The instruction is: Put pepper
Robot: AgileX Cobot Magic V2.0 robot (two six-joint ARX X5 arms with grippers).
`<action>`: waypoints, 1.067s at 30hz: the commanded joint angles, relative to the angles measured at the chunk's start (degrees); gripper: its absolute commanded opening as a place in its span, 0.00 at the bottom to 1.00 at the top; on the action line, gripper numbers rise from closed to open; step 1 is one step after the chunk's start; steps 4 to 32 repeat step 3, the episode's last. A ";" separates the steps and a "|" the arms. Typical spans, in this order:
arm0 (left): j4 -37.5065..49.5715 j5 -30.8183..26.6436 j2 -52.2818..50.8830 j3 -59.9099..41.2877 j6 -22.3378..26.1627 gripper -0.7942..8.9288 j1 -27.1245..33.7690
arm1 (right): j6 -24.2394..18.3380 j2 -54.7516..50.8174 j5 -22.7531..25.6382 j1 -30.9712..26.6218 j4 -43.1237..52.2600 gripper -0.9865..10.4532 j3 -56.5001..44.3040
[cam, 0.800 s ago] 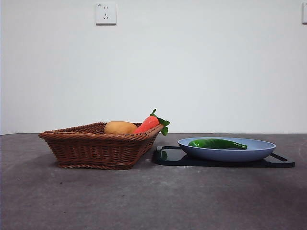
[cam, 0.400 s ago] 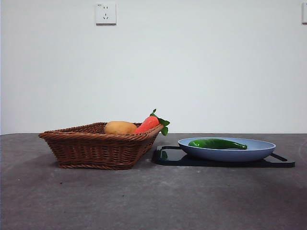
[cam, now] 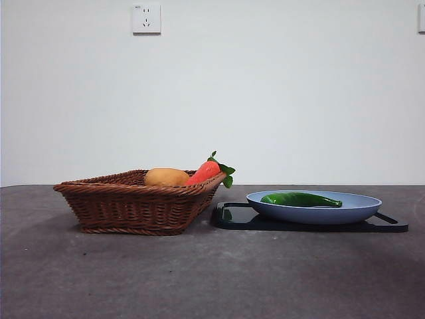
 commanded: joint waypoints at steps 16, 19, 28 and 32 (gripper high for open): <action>-0.26 -0.13 -0.17 -0.09 -0.35 0.09 0.17 | 0.55 -0.13 0.20 0.04 -0.04 0.10 -0.24; -0.26 -0.13 -0.17 -0.09 -0.35 0.09 0.17 | 0.55 -0.13 0.20 0.04 -0.04 0.10 -0.24; -0.26 -0.13 -0.17 -0.09 -0.35 0.09 0.17 | 0.55 -0.13 0.20 0.04 -0.04 0.10 -0.24; -0.26 -0.13 -0.17 -0.09 -0.35 0.09 0.17 | 0.55 -0.13 0.20 0.04 -0.04 0.10 -0.24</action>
